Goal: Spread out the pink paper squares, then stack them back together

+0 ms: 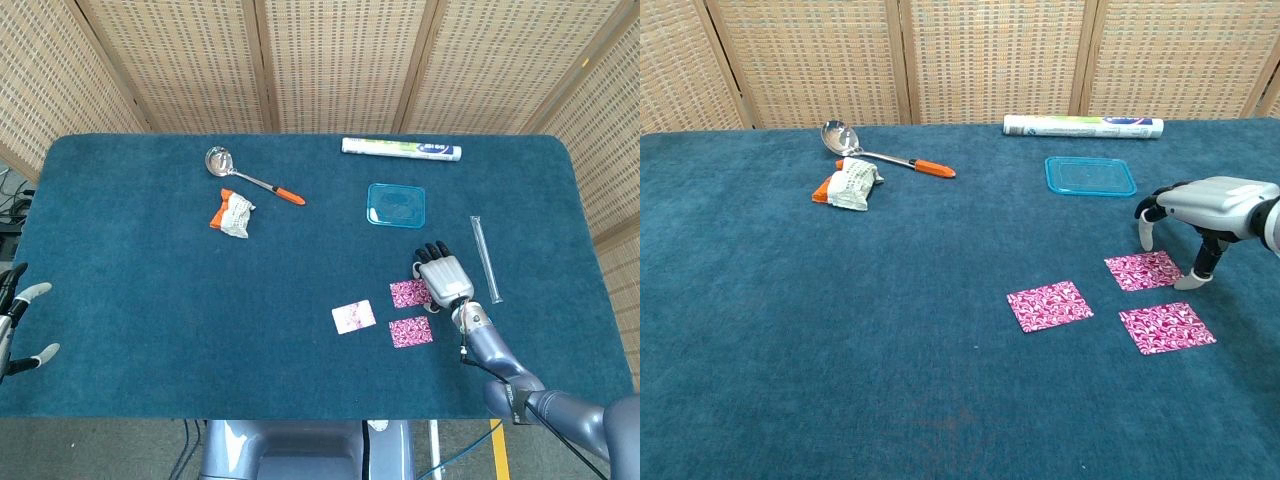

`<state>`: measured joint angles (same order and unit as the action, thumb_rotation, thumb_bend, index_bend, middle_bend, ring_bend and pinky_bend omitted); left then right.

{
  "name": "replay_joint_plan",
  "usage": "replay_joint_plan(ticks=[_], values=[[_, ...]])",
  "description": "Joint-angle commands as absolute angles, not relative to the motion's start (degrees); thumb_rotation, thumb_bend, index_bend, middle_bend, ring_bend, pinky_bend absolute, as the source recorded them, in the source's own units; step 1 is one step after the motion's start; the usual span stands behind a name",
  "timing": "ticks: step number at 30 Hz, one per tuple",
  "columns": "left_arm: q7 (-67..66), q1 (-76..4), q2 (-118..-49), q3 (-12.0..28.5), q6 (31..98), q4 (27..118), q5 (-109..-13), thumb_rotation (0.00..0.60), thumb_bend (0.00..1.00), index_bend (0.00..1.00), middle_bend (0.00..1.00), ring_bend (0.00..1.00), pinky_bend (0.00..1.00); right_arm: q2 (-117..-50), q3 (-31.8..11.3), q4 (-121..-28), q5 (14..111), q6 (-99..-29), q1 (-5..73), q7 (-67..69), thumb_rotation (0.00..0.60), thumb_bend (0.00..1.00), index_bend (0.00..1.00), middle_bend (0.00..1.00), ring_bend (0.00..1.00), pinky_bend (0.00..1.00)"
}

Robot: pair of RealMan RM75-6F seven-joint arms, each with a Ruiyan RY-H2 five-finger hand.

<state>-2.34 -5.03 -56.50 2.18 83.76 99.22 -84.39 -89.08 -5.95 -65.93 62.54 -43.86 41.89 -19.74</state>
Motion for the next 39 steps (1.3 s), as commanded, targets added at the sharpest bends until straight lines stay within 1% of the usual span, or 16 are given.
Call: replay_joint_plan(ticks=[1, 39], values=[[-2.29, -5.02, -56.53, 2.18, 83.77, 99.14, -84.38, 0.6, 0.13, 0.21, 0.0, 0.0, 0.0, -89.13, -5.96, -65.93, 62.49, -43.84, 41.91, -19.81, 0.6, 0.21, 0.37, 0.13, 0.0, 0.0], [-0.71, -5.17, -56.98, 2.28, 83.34, 97.46, -84.01, 0.6, 0.13, 0.21, 0.0, 0.0, 0.0, -89.63, -5.72, -67.21, 60.08, -44.05, 42.56, -23.95, 0.6, 0.21, 0.37, 0.13, 0.0, 0.0]])
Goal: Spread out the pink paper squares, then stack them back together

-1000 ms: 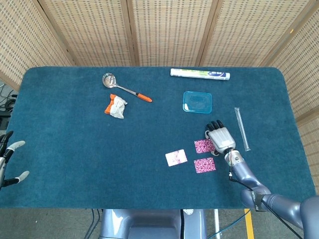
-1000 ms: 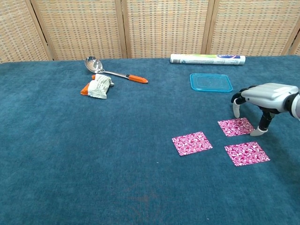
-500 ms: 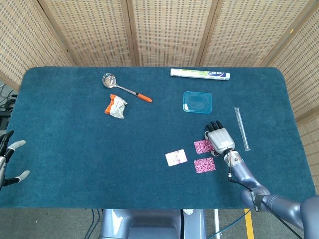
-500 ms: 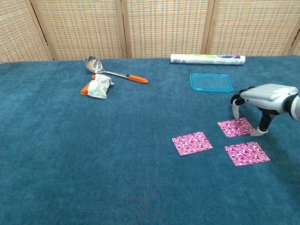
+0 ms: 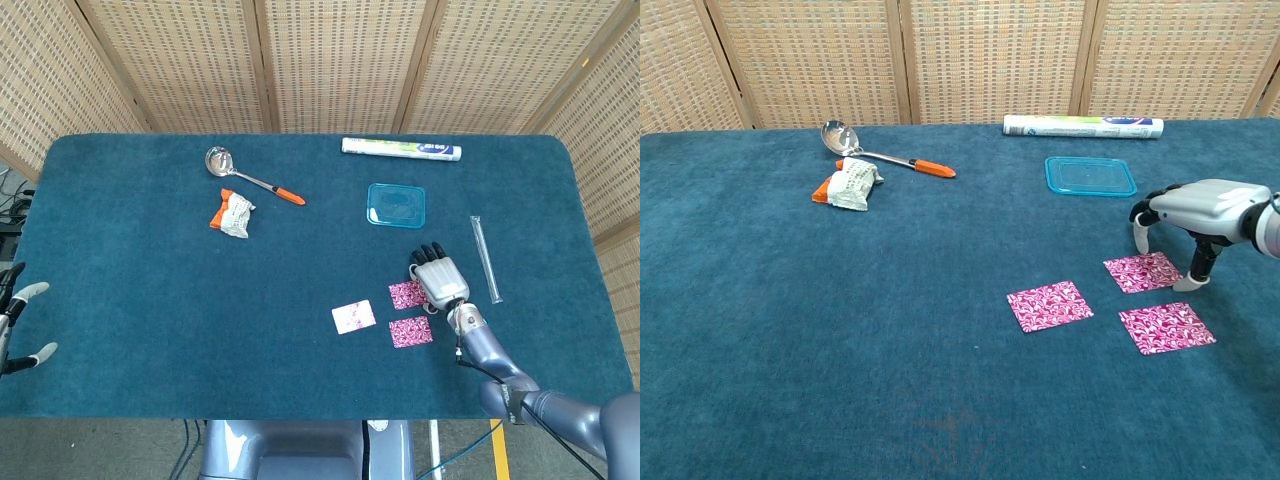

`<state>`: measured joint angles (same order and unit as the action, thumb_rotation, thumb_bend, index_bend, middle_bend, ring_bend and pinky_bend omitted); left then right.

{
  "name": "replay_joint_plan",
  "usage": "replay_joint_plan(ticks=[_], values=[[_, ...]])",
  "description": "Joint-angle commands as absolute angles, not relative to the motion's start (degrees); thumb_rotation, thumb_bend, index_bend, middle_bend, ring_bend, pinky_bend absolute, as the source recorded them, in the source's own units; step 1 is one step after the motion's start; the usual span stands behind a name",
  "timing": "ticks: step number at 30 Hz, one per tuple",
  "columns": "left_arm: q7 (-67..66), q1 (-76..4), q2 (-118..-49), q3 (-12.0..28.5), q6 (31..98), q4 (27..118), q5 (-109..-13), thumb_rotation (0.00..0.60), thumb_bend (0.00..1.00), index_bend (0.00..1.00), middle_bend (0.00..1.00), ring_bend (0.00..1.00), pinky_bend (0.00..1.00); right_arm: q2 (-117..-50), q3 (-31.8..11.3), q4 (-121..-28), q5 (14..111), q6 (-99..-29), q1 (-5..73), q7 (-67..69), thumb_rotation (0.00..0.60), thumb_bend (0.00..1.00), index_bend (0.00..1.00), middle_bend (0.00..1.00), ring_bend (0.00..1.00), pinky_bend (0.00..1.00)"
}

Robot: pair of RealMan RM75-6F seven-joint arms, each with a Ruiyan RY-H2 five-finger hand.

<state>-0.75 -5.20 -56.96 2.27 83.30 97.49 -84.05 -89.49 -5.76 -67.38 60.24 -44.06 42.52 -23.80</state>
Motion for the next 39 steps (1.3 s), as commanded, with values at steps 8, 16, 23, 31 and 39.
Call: replay_joint_plan(ticks=[8, 16, 23, 31, 39], values=[[-0.49, -5.12, -57.06, 2.28, 83.41, 97.18, -84.02, 0.6, 0.13, 0.21, 0.0, 0.0, 0.0, -89.93, -5.74, -67.05, 59.65, -44.3, 42.72, -24.7, 0.6, 0.21, 0.37, 0.13, 0.0, 0.0], [-0.14, -5.09, -57.12, 2.26, 83.37, 96.87, -84.01, 0.6, 0.13, 0.21, 0.0, 0.0, 0.0, -90.19, -5.61, -66.67, 59.43, -44.16, 42.78, -24.83, 0.6, 0.21, 0.37, 0.14, 0.0, 0.0], [0.1, -4.99, -57.14, 2.24, 83.37, 96.63, -83.85, 0.6, 0.13, 0.21, 0.0, 0.0, 0.0, -90.83, -5.7, -65.94, 59.33, -44.35, 42.92, -25.06, 0.6, 0.23, 0.39, 0.15, 0.0, 0.0], [0.33, -4.94, -57.23, 2.23, 83.41, 96.36, -83.88, 0.6, 0.13, 0.21, 0.0, 0.0, 0.0, -90.79, -5.82, -66.12, 59.76, -45.0, 42.8, -24.87, 0.6, 0.23, 0.43, 0.16, 0.0, 0.0], [0.48, -4.97, -57.28, 2.31, 83.43, 96.18, -83.89, 0.6, 0.13, 0.21, 0.0, 0.0, 0.0, -90.36, -6.07, -66.84, 60.14, -45.53, 42.73, -24.64, 0.6, 0.25, 0.45, 0.17, 0.0, 0.0]])
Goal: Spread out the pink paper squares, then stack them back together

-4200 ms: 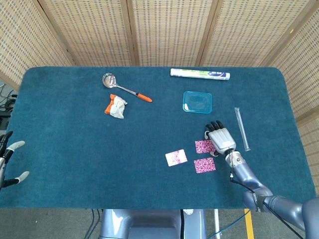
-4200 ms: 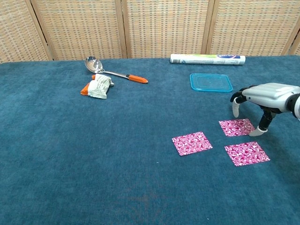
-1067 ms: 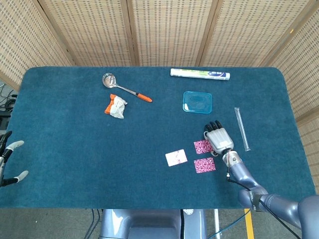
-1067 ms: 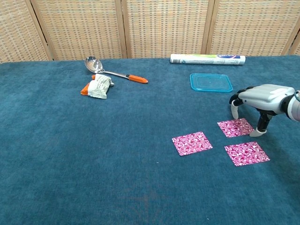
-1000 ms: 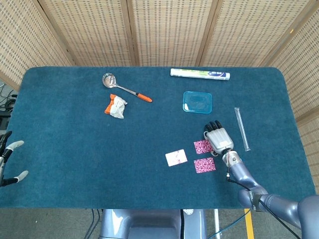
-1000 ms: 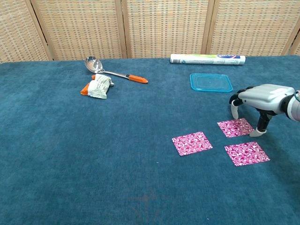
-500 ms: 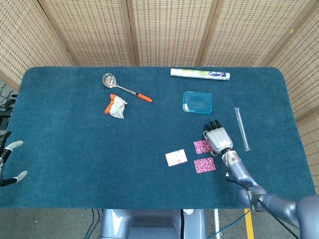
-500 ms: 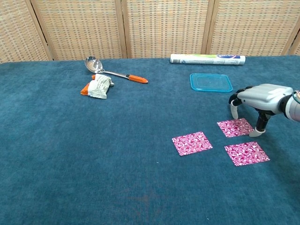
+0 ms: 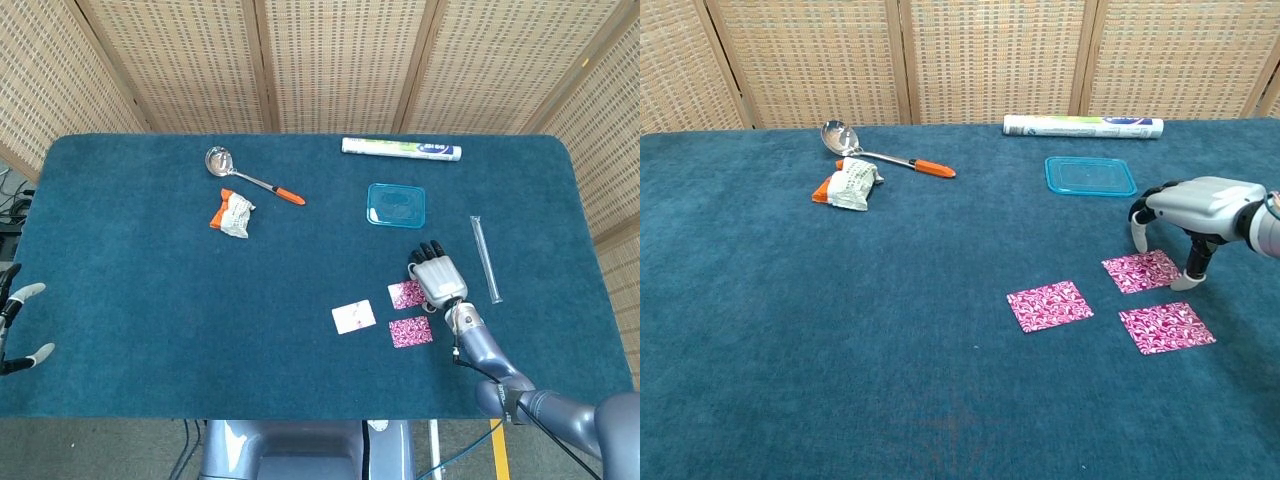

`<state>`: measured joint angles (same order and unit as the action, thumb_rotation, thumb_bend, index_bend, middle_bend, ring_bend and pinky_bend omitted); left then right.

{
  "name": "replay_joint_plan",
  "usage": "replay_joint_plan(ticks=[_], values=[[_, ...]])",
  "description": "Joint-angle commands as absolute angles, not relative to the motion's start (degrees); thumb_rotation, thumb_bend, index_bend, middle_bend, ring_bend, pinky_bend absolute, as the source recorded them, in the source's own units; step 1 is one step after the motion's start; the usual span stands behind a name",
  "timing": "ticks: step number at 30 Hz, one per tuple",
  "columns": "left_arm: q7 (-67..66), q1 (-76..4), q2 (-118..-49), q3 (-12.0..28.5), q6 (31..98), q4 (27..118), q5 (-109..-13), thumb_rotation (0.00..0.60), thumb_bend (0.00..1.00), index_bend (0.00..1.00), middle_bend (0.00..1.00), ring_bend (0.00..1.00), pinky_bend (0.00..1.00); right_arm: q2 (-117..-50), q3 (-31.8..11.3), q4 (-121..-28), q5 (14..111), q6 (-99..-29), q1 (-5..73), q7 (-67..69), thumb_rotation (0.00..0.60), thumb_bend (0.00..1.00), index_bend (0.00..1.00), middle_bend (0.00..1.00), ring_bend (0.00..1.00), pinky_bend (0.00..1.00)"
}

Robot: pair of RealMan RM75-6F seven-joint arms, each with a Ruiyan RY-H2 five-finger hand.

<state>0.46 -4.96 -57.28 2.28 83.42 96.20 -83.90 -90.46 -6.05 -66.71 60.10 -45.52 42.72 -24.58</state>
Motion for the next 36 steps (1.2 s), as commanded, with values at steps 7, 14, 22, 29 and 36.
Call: replay_joint_plan(ticks=[7, 14, 22, 29, 36], values=[[0.65, -4.94, -57.28, 2.3, 83.41, 96.04, -83.86, 0.6, 0.13, 0.21, 0.0, 0.0, 0.0, -89.85, -6.12, -67.7, 60.08, -45.67, 42.68, -24.81, 0.6, 0.25, 0.45, 0.17, 0.0, 0.0], [0.84, -5.02, -57.33, 2.39, 83.39, 95.91, -83.91, 0.6, 0.13, 0.21, 0.0, 0.0, 0.0, -87.9, -6.44, -70.41, 59.95, -46.25, 42.68, -25.3, 0.6, 0.25, 0.45, 0.17, 0.0, 0.0], [0.92, -5.1, -57.39, 2.42, 83.32, 95.81, -83.95, 0.6, 0.13, 0.21, 0.0, 0.0, 0.0, -85.82, -6.29, -73.88, 59.65, -46.84, 42.48, -26.05, 0.6, 0.24, 0.45, 0.17, 0.0, 0.0], [0.89, -5.14, -57.32, 2.5, 83.42, 95.87, -84.02, 0.6, 0.13, 0.21, 0.0, 0.0, 0.0, -84.25, -5.88, -76.32, 59.4, -47.39, 42.05, -26.34, 0.6, 0.24, 0.45, 0.17, 0.0, 0.0], [0.92, -5.27, -57.33, 2.49, 83.29, 95.92, -84.16, 0.6, 0.13, 0.21, 0.0, 0.0, 0.0, -81.54, -4.67, -79.9, 59.08, -48.86, 40.67, -27.21, 0.6, 0.24, 0.45, 0.18, 0.0, 0.0]])
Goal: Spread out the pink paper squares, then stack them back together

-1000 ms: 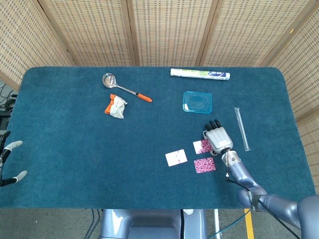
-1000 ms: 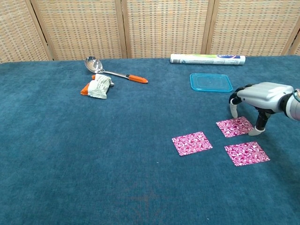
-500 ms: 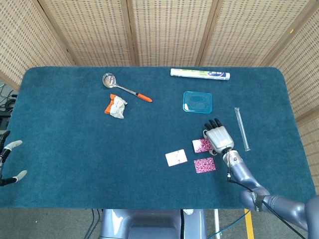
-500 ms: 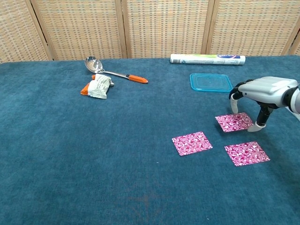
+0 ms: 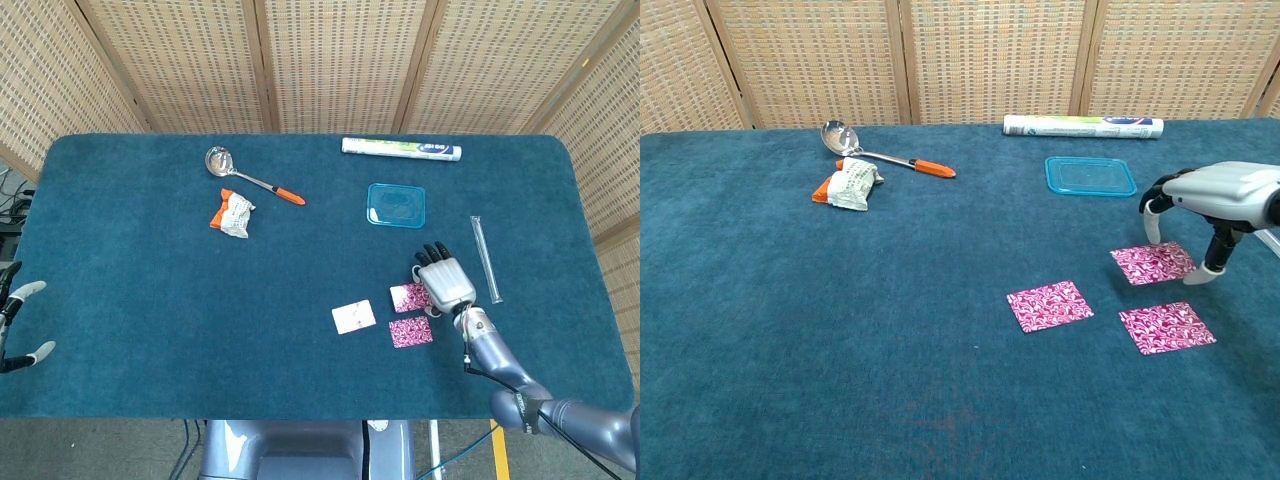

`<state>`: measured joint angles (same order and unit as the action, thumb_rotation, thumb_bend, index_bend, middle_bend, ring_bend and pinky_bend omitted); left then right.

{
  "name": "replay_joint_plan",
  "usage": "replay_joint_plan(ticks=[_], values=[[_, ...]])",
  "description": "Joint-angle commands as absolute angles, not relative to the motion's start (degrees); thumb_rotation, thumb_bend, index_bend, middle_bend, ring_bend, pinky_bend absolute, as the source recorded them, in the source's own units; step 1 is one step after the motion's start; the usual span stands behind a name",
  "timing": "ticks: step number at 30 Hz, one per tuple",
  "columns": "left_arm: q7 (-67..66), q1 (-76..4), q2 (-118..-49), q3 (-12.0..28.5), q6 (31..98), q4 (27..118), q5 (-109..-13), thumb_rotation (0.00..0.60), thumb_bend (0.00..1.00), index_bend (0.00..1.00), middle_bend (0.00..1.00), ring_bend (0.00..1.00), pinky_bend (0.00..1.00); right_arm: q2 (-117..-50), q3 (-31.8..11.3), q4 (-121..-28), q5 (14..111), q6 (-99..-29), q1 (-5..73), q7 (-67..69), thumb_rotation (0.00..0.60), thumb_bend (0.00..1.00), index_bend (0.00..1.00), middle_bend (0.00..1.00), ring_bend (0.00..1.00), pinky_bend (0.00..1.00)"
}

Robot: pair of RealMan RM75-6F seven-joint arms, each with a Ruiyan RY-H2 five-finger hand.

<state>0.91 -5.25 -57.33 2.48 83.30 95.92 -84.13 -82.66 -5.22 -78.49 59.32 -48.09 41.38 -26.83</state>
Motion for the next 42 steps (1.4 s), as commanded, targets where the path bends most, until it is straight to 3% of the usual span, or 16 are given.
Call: replay_joint_plan(ticks=[1, 28, 42], values=[[0.85, -5.41, -57.38, 2.47, 83.14, 95.96, -84.31, 0.6, 0.13, 0.21, 0.0, 0.0, 0.0, -80.83, -4.24, -80.75, 58.82, -49.48, 39.94, -27.19, 0.6, 0.24, 0.45, 0.18, 0.0, 0.0], [0.94, -5.8, -57.32, 2.45, 82.92, 95.97, -84.59, 0.6, 0.13, 0.21, 0.0, 0.0, 0.0, -79.24, 0.15, -89.2, 61.49, -54.78, 35.24, -29.57, 0.6, 0.23, 0.45, 0.18, 0.0, 0.0], [2.0, -5.45, -57.4, 2.23, 83.29, 95.24, -84.69, 0.6, 0.13, 0.21, 0.0, 0.0, 0.0, -80.94, -0.41, -89.06, 61.25, -54.26, 35.62, -30.52, 0.6, 0.23, 0.45, 0.18, 0.0, 0.0]])
